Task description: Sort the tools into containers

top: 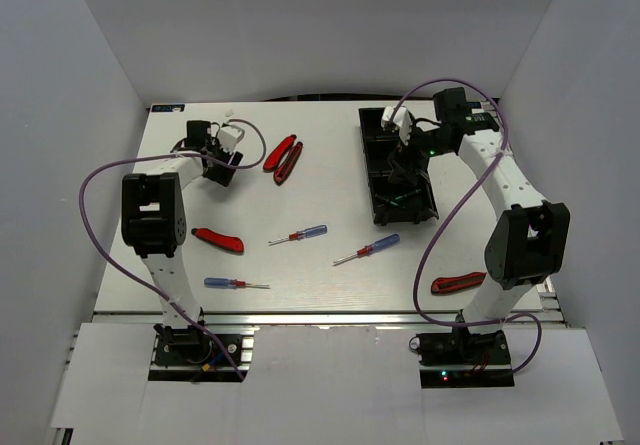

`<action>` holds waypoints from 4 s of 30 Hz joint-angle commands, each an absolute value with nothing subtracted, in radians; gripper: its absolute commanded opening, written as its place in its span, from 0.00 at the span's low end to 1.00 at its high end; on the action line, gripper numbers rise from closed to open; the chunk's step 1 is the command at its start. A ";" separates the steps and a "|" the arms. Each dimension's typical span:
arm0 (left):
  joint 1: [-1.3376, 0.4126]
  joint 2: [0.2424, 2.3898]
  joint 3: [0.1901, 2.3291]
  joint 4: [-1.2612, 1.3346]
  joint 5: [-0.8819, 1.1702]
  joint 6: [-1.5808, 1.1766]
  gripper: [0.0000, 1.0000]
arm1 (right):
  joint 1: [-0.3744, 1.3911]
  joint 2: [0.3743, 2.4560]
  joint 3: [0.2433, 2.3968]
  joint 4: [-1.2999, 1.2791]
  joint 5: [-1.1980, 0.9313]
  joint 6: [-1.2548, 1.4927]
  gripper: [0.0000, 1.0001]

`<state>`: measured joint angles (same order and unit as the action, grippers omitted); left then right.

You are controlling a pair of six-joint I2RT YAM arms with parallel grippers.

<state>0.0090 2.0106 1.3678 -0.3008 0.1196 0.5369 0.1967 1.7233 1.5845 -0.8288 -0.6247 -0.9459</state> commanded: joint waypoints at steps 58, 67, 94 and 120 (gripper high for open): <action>0.046 2.140 1.537 -0.408 0.213 0.357 0.62 | 0.196 1.611 1.471 -0.815 -0.710 -0.882 0.90; 0.066 2.071 1.410 -0.439 0.193 0.333 0.32 | 0.196 1.638 1.497 -0.796 -0.715 -0.865 0.89; -0.121 1.401 0.845 0.256 0.789 -0.822 0.00 | 0.383 1.924 1.729 -0.212 -0.978 0.321 0.82; -0.336 1.445 0.974 0.337 0.687 -0.859 0.00 | 0.466 1.901 1.502 0.343 -1.026 0.859 0.50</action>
